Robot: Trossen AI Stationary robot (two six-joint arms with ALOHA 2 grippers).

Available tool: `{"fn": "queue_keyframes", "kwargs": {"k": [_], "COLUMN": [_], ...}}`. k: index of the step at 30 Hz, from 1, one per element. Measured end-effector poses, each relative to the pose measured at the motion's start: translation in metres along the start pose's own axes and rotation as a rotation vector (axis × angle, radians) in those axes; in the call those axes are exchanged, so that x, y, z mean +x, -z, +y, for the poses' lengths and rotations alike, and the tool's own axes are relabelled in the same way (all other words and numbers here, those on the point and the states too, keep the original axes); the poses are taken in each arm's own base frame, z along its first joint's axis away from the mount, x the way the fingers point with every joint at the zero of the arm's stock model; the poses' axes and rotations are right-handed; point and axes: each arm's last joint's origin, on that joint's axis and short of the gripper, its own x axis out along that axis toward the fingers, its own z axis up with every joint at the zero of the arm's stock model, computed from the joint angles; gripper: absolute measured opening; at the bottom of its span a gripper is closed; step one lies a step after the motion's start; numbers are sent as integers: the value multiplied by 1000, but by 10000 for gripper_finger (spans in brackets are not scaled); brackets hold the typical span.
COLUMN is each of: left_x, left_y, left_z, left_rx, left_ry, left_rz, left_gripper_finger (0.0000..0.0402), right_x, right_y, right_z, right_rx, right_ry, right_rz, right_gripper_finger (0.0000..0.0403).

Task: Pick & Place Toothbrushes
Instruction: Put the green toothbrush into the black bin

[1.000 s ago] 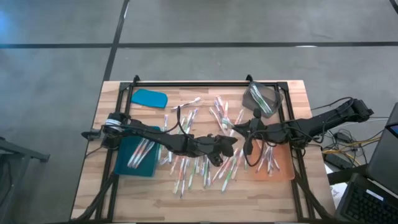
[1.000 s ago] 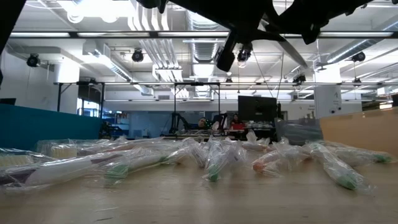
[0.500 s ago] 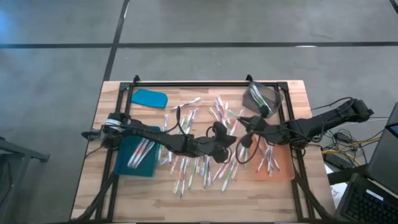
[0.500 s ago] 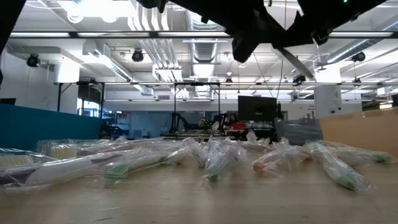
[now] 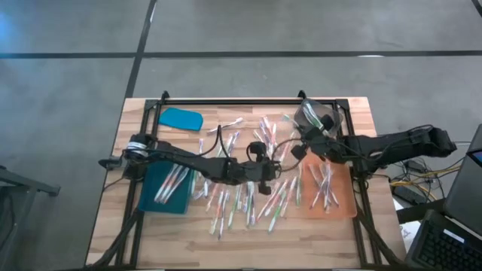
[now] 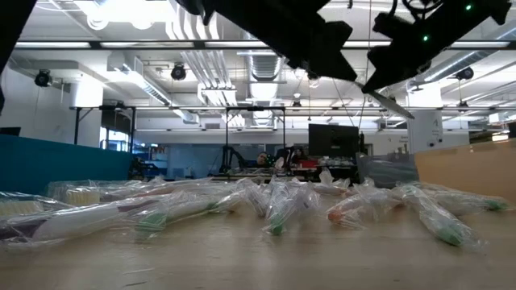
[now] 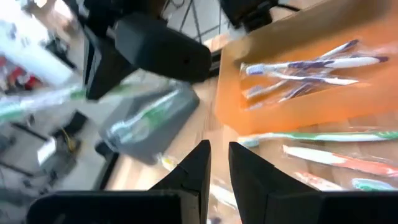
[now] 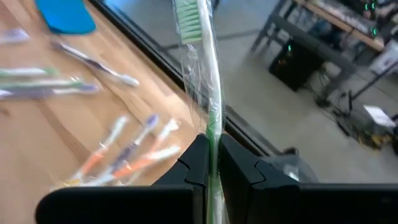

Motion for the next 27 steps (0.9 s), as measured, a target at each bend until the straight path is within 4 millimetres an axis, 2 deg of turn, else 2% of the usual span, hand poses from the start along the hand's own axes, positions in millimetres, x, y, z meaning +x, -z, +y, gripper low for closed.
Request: {"fn": "queue_keyframes", "kwargs": {"k": [7,11,19,23,27], "left_x": [8,11,-3,-9,-15], "left_y": [16,24,43,54,55], "left_z": [7,12,25,31,35], "left_rx": [-124,-179,-293,-324,-275], "left_ry": [135,146,138,135,109], "left_rz": [0,9,-144,-197,-245], "left_gripper_finger": [62,62,62,62,62], "right_x": [21,31,47,46,45], "right_y": [2,3,6,-8,-27], "right_z": [-20,-32,-63,-80,-95], "right_rx": [9,21,104,122,152], "right_ry": [-34,-6,14,70,115], "right_rz": [103,136,237,291,352], "right_gripper_finger": [18,18,18,18,18]}}
